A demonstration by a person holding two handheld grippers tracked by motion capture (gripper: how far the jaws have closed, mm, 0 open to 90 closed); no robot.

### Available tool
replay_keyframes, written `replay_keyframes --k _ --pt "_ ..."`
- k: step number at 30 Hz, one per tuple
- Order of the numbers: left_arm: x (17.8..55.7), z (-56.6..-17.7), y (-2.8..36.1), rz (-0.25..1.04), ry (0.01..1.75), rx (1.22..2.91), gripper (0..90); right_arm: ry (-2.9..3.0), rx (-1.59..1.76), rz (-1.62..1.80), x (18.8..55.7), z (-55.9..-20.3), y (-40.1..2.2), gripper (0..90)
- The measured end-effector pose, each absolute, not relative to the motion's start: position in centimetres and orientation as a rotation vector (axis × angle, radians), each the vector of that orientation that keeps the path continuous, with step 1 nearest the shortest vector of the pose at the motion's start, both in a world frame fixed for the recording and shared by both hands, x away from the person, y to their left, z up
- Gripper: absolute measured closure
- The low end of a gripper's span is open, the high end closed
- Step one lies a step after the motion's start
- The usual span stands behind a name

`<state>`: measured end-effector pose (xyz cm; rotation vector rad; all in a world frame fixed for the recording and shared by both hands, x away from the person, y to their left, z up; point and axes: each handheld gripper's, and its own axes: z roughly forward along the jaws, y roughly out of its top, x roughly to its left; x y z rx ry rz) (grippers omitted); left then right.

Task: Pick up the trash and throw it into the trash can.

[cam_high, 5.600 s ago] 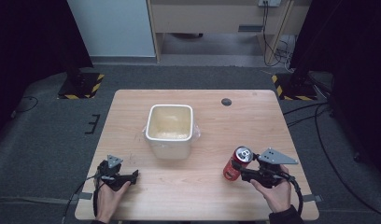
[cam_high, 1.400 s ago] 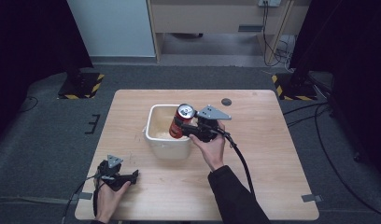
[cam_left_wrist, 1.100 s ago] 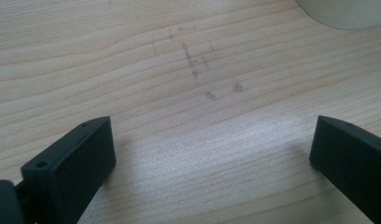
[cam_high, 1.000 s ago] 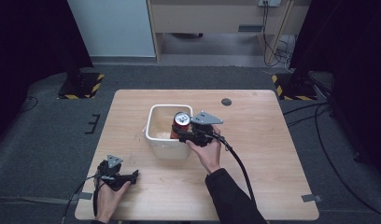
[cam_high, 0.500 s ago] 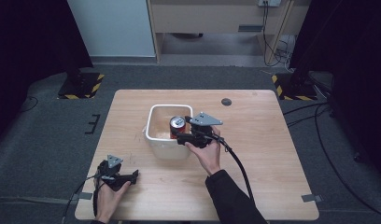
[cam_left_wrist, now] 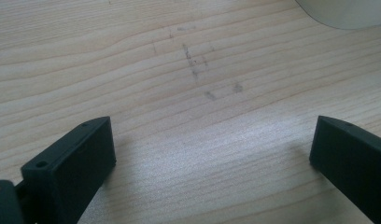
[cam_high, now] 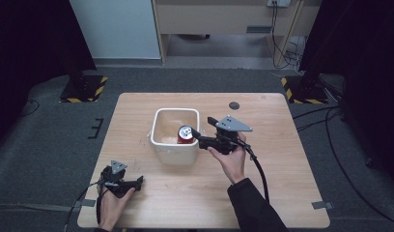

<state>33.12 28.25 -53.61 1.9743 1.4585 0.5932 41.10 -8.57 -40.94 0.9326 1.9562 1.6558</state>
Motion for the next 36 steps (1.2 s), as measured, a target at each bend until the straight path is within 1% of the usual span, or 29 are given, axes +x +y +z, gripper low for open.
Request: replay_keyframes --k 10,19,29,31,33,34,36 --pt "33.1 -53.6 28.2 0.593 1.459 1.974 0.0 1.935 0.964 1.626 39.3 -41.6 -12.2 20.4" --pt "33.1 -53.6 28.2 0.593 1.458 1.974 0.0 1.953 0.978 1.587 38.0 -42.6 -14.1 19.5" --pt "33.1 -53.6 28.2 0.594 1.459 1.974 0.0 2.014 1.035 1.481 36.8 -45.1 -16.3 19.3" --pt "33.1 -53.6 28.2 0.594 1.458 1.974 0.0 2.051 1.061 1.38 36.7 -46.0 -17.1 18.9" --pt "33.1 -53.6 28.2 0.594 1.458 1.974 0.0 2.05 1.072 1.377 36.6 -46.3 -17.4 19.1" --pt "33.1 -53.6 28.2 0.594 1.459 1.974 0.0 2.067 1.114 1.342 36.4 -47.3 -18.3 20.4" --pt "33.1 -53.6 28.2 0.594 1.458 1.974 0.0 2.073 1.125 1.321 36.4 -47.6 -18.6 20.4"
